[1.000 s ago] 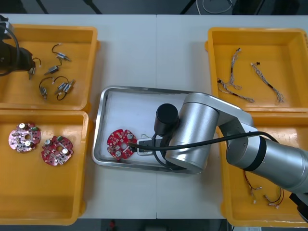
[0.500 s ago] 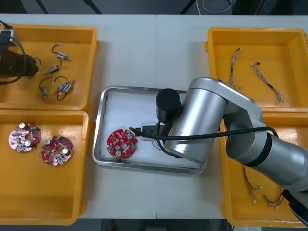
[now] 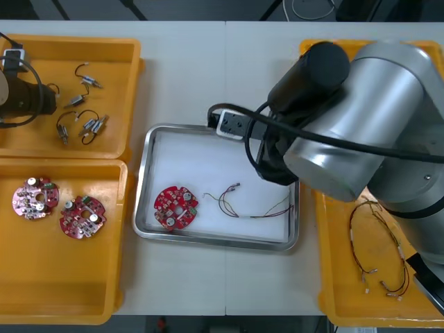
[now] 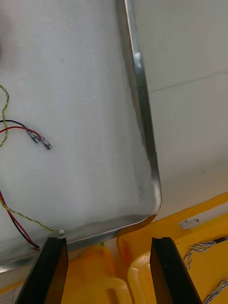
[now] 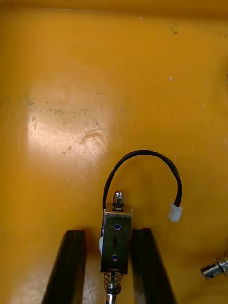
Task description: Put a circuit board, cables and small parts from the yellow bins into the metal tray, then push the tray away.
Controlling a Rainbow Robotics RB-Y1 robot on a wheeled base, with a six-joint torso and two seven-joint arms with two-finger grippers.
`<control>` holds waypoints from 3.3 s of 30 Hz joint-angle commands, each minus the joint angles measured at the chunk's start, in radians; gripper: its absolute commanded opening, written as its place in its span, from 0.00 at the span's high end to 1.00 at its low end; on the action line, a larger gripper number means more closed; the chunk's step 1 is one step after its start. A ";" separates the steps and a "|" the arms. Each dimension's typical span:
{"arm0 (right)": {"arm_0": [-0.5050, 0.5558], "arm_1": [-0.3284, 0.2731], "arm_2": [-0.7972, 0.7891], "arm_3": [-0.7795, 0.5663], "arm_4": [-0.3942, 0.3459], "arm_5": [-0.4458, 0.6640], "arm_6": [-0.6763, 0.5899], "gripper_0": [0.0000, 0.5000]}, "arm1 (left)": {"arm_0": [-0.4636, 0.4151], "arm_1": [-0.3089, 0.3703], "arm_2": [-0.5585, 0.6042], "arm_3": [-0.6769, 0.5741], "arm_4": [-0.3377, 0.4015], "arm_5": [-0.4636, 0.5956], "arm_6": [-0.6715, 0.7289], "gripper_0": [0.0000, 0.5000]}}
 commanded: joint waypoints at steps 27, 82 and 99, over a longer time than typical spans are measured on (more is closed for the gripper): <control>0.132 -0.187 -0.596 0.024 -0.065 0.003 -0.070 0.00 | -0.041 0.080 0.225 -0.581 -0.011 0.855 0.106 1.00; -0.159 -0.156 -0.788 1.194 -0.002 -0.530 0.220 0.00 | -0.068 -0.154 -0.511 -0.854 -0.057 0.657 0.747 1.00; -0.159 -0.123 -0.771 1.296 -0.025 -0.593 0.203 0.00 | -0.068 -0.154 -0.514 -0.859 -0.069 0.654 0.777 0.00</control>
